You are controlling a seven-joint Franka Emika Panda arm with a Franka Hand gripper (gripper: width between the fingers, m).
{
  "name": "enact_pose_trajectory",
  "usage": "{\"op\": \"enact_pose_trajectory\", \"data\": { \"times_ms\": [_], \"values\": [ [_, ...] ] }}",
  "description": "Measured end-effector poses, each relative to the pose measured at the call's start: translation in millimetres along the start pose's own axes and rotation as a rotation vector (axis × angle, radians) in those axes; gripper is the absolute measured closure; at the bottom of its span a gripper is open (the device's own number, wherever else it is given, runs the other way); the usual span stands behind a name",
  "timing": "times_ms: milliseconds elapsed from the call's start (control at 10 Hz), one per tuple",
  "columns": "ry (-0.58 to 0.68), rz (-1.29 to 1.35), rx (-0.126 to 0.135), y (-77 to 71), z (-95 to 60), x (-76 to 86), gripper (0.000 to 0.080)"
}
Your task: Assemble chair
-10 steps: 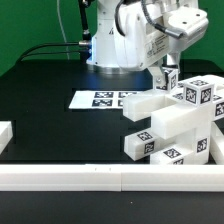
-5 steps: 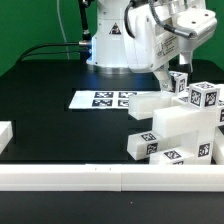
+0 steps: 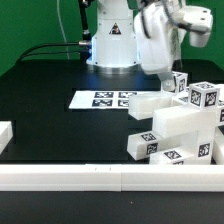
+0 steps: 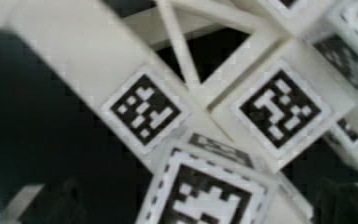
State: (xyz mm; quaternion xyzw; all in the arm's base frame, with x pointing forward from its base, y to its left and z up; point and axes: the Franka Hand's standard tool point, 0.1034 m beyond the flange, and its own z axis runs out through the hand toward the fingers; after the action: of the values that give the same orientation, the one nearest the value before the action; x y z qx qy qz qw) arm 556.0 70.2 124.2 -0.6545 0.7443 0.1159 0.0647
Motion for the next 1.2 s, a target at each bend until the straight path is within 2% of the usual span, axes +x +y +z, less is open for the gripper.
{"op": "enact_pose_trajectory", "data": {
  "times_ms": [100,500,900,1000,1100,1200],
  "values": [
    [0.009,-0.089,-0.009,-0.4,-1.8,-1.9,0.0151],
    [0.015,-0.385,-0.012,-0.4,-1.2,-0.7,0.0151],
    [0.124,-0.916,-0.088,4.4,4.2,-2.9,0.0151],
    [0.140,-1.043,-0.088,2.4,6.4,0.5,0.0151],
    [0.158,-1.173,-0.064,-3.7,4.9,14.1,0.0151],
    [0.168,-1.192,-0.053,-6.1,4.2,19.7,0.0151]
  ]
}}
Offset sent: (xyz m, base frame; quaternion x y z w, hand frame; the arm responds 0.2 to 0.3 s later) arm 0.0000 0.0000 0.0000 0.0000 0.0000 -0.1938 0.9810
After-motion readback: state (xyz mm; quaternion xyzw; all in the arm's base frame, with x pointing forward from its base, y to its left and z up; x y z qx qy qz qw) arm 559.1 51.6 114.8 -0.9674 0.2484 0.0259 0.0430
